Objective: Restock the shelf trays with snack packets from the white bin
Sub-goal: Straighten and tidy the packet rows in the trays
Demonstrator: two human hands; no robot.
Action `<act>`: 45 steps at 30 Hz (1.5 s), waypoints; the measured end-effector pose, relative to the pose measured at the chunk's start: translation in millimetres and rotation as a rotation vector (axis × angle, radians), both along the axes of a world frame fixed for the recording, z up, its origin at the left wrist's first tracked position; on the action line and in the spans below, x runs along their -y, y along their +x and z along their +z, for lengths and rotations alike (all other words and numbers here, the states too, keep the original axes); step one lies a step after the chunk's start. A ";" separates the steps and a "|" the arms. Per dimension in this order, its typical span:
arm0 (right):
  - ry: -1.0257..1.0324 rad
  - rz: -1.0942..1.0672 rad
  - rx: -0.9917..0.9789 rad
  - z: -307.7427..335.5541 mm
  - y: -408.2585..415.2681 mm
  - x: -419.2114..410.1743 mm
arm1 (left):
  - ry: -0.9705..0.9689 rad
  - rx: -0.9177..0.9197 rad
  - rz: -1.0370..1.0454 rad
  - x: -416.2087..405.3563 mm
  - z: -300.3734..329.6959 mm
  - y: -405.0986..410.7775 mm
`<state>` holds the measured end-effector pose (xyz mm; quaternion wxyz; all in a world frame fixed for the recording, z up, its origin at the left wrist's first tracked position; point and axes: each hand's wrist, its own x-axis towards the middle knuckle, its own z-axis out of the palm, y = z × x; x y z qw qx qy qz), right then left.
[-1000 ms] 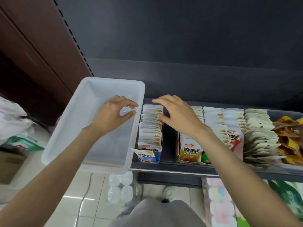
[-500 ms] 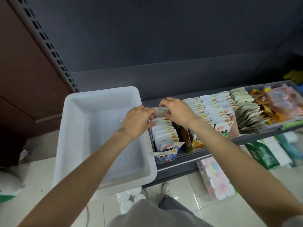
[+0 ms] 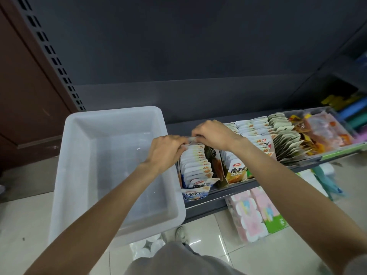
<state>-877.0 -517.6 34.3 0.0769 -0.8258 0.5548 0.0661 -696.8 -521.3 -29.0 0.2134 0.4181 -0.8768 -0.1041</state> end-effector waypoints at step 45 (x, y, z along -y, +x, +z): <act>0.018 -0.162 0.240 -7.0 -21.3 -25.3 | 0.031 -0.005 -0.014 -14.8 0.8 -16.0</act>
